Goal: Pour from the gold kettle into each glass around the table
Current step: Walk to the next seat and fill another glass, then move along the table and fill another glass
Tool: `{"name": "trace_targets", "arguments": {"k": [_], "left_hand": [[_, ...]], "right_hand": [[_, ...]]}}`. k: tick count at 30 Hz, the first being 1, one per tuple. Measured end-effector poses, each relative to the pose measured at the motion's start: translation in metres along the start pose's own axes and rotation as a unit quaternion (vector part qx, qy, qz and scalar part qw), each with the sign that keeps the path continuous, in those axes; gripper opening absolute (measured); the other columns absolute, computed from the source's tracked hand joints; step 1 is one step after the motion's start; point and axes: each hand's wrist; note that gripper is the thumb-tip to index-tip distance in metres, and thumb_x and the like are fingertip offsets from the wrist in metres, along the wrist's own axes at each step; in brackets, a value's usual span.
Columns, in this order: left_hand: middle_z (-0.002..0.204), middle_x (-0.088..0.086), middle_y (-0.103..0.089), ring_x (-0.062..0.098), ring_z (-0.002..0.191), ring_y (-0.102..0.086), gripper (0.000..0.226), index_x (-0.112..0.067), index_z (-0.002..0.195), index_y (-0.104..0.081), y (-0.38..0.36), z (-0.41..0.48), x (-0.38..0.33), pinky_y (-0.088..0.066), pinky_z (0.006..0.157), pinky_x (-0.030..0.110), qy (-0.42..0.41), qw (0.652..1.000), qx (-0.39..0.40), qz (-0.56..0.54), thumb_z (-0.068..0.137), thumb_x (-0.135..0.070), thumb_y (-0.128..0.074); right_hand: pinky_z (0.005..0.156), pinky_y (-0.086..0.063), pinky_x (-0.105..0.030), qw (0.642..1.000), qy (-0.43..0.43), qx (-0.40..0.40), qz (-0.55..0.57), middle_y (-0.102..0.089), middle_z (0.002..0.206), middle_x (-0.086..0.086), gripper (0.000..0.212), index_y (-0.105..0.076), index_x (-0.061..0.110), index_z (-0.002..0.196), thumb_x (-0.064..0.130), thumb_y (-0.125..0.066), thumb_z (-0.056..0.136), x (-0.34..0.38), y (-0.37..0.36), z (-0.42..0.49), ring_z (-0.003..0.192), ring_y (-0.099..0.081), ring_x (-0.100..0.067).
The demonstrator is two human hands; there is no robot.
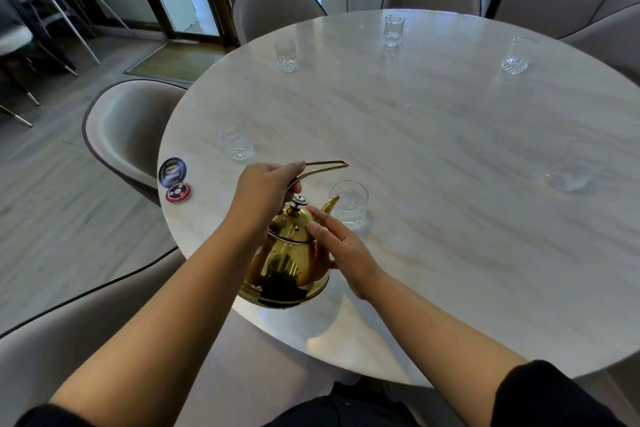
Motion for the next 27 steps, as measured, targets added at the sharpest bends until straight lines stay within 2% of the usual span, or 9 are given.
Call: {"name": "trace_targets", "arguments": {"k": [3,7,9,11,15,20,24,27], "left_hand": [[0.039,-0.010,-0.044,0.007,0.040,-0.034,0.041,-0.013,0.052,-0.055,0.003,-0.008,0.009,-0.030,0.047,0.021,-0.005,0.999,-0.027,-0.021,0.089,-0.031,-0.060],[0.041,-0.008,-0.039,0.006,0.040,-0.032,0.044,-0.013,0.050,-0.051,0.007,-0.023,0.021,-0.031,0.049,0.023,-0.014,0.997,-0.052,-0.057,0.091,-0.030,-0.058],[0.040,-0.009,-0.037,0.005,0.039,-0.031,0.046,-0.013,0.049,-0.048,0.009,-0.032,0.028,-0.032,0.050,0.022,-0.019,0.994,-0.060,-0.085,0.091,-0.028,-0.057],[0.041,-0.008,-0.037,0.006,0.041,-0.032,0.047,-0.014,0.048,-0.047,0.012,-0.040,0.037,-0.032,0.053,0.024,-0.028,0.992,-0.065,-0.108,0.092,-0.027,-0.056],[0.041,-0.008,-0.038,0.011,0.044,-0.033,0.051,-0.021,0.042,-0.047,0.016,-0.056,0.048,-0.032,0.057,0.029,-0.041,0.985,-0.057,-0.159,0.092,-0.027,-0.057],[0.039,-0.008,-0.037,0.011,0.043,-0.033,0.054,-0.021,0.039,-0.046,0.020,-0.077,0.056,-0.034,0.054,0.026,-0.050,0.981,-0.027,-0.183,0.092,-0.027,-0.057],[0.039,-0.008,-0.036,0.005,0.038,-0.031,0.048,-0.013,0.047,-0.044,0.017,-0.094,0.062,-0.032,0.043,0.015,-0.074,0.979,0.012,-0.189,0.092,-0.022,-0.057],[0.038,-0.010,-0.035,0.005,0.037,-0.030,0.047,-0.011,0.048,-0.043,0.010,-0.109,0.067,-0.031,0.042,0.014,-0.081,0.976,0.052,-0.193,0.092,-0.020,-0.057]], "right_hand": [[0.071,-0.051,-0.008,1.000,0.012,0.005,-0.017,-0.059,0.118,0.015,0.041,-0.045,0.037,0.136,0.034,-0.051,0.095,0.000,0.000,-0.002,0.096,-0.060,0.005],[0.094,-0.051,-0.024,0.998,0.034,-0.006,-0.058,-0.058,0.131,0.005,0.047,-0.046,0.041,0.135,0.043,-0.058,0.090,-0.004,-0.002,-0.002,0.116,-0.058,-0.013],[0.101,-0.048,-0.031,0.996,0.046,-0.013,-0.075,-0.057,0.132,0.004,0.051,-0.048,0.040,0.135,0.045,-0.060,0.086,-0.006,-0.003,-0.005,0.120,-0.056,-0.015],[0.103,-0.047,-0.034,0.993,0.065,-0.021,-0.096,-0.057,0.131,0.005,0.048,-0.049,0.037,0.134,0.039,-0.061,0.088,-0.008,-0.004,-0.008,0.120,-0.056,-0.012],[0.102,-0.045,-0.026,0.985,0.093,-0.049,-0.140,-0.057,0.127,0.015,0.050,-0.051,0.038,0.133,0.044,-0.062,0.084,-0.009,-0.008,-0.023,0.117,-0.055,-0.001],[0.099,-0.045,-0.020,0.979,0.104,-0.088,-0.153,-0.056,0.123,0.021,0.042,-0.051,0.046,0.125,0.041,-0.062,0.086,-0.016,-0.020,-0.051,0.111,-0.054,0.010],[0.096,-0.044,-0.014,0.974,0.113,-0.134,-0.143,-0.057,0.126,0.017,0.041,-0.053,0.040,0.127,0.034,-0.064,0.088,-0.027,-0.028,-0.080,0.114,-0.054,0.007],[0.095,-0.043,-0.009,0.970,0.116,-0.170,-0.130,-0.057,0.130,0.010,0.042,-0.054,0.030,0.131,0.028,-0.063,0.090,-0.039,-0.031,-0.106,0.118,-0.053,0.002]]}}
Point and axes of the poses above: each hand's wrist, its own z-axis towards the middle knuckle, its own y-axis out of the back of the hand, x = y × z
